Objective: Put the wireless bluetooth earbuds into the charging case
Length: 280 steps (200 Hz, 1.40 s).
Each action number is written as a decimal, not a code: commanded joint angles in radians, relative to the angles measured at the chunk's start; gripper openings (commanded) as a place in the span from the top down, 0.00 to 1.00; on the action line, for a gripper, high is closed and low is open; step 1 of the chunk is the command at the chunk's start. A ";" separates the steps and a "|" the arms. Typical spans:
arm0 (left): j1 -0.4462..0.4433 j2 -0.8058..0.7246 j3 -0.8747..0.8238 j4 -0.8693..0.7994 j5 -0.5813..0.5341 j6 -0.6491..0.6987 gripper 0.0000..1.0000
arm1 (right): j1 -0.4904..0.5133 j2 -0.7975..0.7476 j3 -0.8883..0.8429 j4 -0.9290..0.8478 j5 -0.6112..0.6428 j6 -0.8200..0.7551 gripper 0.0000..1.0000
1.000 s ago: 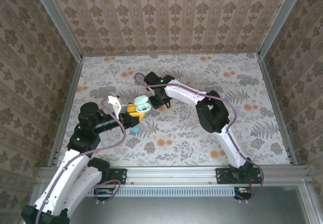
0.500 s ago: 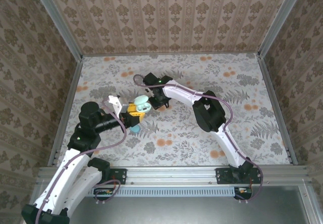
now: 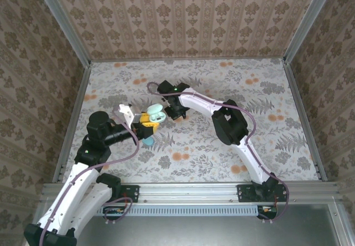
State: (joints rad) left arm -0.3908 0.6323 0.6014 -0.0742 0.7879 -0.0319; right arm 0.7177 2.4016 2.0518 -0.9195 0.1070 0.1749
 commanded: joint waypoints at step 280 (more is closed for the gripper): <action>-0.159 0.392 0.018 0.469 0.030 0.124 0.93 | -0.030 -1.300 -0.836 0.379 -0.259 0.525 0.82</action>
State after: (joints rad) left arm -0.5377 1.0218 0.5964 0.3271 0.8032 0.0628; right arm 0.6579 1.1137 1.2320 -0.5644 -0.1383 0.6632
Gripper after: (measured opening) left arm 0.315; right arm 0.178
